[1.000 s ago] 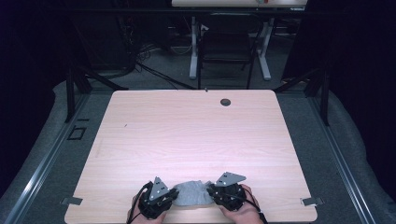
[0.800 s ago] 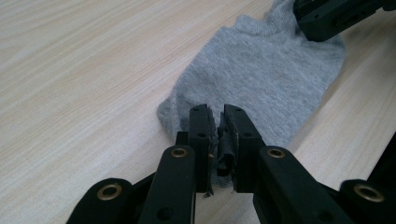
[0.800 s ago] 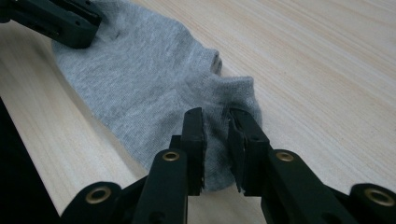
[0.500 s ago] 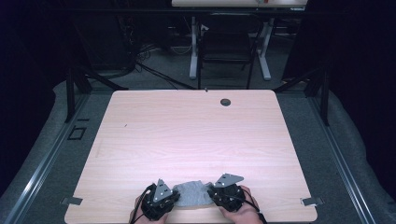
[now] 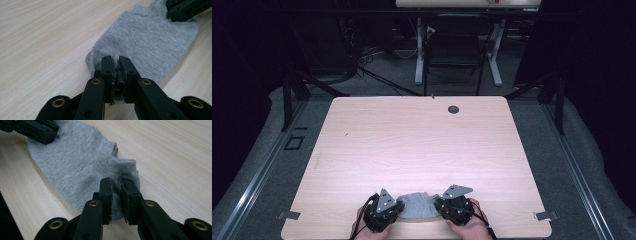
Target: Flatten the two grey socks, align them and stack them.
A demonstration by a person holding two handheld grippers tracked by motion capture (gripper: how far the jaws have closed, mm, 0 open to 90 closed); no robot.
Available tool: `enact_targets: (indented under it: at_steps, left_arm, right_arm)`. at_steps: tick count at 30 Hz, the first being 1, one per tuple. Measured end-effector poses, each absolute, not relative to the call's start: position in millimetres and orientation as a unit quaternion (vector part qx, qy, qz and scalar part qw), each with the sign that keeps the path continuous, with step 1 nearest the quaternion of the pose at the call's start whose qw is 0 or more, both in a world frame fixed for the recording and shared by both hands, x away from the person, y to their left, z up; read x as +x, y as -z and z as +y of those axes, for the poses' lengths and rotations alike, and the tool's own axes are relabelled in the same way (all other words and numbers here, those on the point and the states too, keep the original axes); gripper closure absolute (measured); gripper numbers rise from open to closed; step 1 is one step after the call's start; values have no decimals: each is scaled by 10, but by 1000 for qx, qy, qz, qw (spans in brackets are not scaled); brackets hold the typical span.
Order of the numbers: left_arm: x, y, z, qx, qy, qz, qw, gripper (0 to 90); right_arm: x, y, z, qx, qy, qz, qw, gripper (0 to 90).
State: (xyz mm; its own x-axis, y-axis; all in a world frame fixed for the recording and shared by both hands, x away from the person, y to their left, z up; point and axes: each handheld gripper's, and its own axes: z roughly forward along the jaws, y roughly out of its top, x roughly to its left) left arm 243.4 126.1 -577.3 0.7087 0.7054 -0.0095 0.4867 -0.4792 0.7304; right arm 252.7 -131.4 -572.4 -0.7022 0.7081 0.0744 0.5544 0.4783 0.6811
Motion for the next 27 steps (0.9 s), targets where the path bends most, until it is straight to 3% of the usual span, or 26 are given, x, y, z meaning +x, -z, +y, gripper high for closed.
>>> enact_targets:
  at_steps: [27]
  left_arm:
    - [2923, 5792, 1317, 831, -150, 379, 379, 814]
  right_arm:
    - [2967, 5733, -1214, 403, -353, 836, 118, 788]
